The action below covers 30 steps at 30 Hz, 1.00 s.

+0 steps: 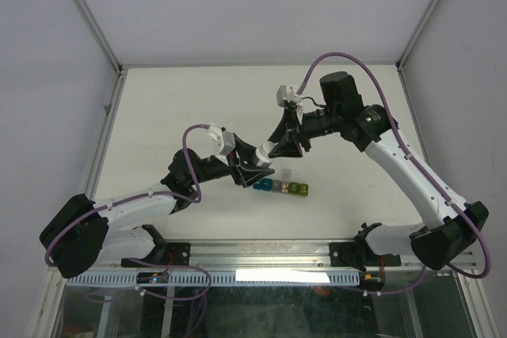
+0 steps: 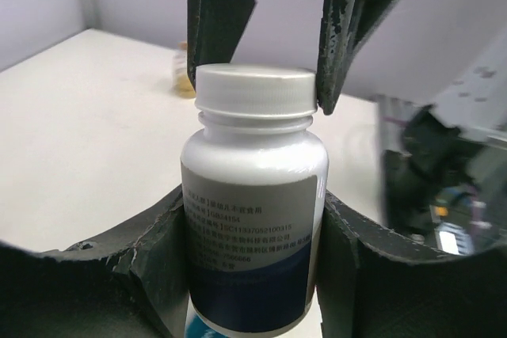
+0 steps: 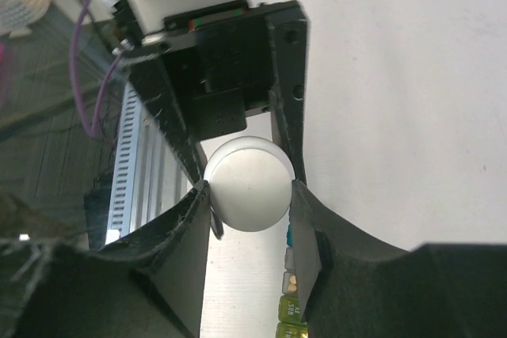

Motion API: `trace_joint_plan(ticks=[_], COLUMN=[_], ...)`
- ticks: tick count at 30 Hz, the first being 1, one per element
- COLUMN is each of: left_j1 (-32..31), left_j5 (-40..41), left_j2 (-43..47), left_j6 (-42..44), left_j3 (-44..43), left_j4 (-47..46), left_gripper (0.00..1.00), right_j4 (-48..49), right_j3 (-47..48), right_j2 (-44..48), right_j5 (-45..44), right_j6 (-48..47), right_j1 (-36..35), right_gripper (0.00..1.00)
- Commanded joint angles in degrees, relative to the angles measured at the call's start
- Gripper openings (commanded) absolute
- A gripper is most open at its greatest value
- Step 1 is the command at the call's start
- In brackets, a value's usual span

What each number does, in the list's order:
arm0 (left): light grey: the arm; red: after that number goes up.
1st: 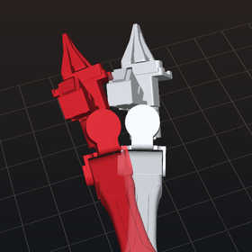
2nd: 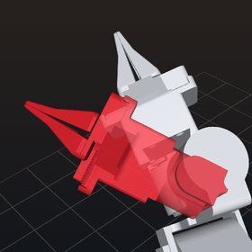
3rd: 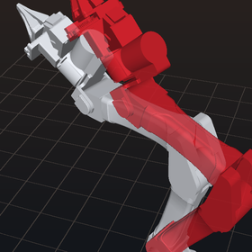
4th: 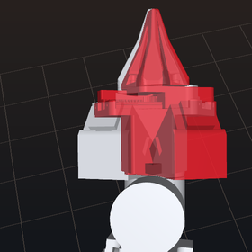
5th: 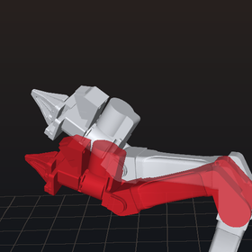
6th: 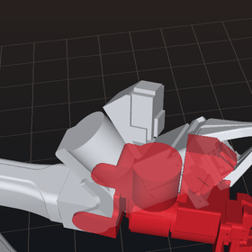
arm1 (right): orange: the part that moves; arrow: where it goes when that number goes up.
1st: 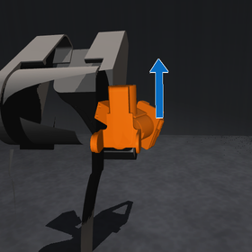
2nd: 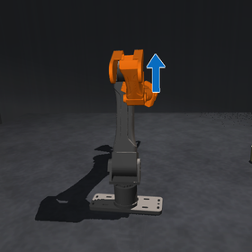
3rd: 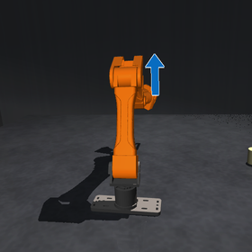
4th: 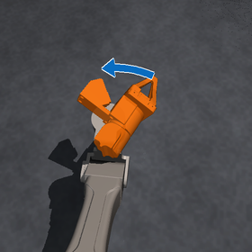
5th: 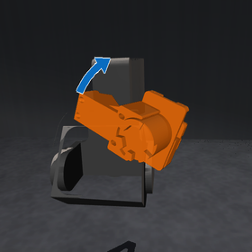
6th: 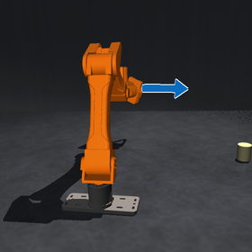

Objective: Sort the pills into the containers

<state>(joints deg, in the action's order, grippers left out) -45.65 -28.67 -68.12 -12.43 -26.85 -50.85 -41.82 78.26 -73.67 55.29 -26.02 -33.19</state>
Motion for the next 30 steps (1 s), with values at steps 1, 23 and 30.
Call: trace_joint_plan(ticks=[1, 23, 30], left_j1=[-0.7, -2.3, -2.3], left_j5=[17.2, 23.6, 14.9], left_j2=[-0.5, 1.5, 7.6], left_j6=[10.3, 13.5, 8.5], left_j3=[-8.7, -3.3, -1.1], left_j4=[-5.7, 0.5, 4.0], left_gripper=[0.0, 0.0, 0.0], right_j4=[7.4, 1.9, -14.1], right_j3=[-4.1, 9.8, 10.7], right_j2=[-4.0, -2.0, -0.5], right_j5=[-13.9, -3.2, 12.3], right_j6=[20.2, 11.8, -17.6], right_j1=[-1.7, 5.3, 7.5], right_gripper=[0.09, 0.99, 0.99])
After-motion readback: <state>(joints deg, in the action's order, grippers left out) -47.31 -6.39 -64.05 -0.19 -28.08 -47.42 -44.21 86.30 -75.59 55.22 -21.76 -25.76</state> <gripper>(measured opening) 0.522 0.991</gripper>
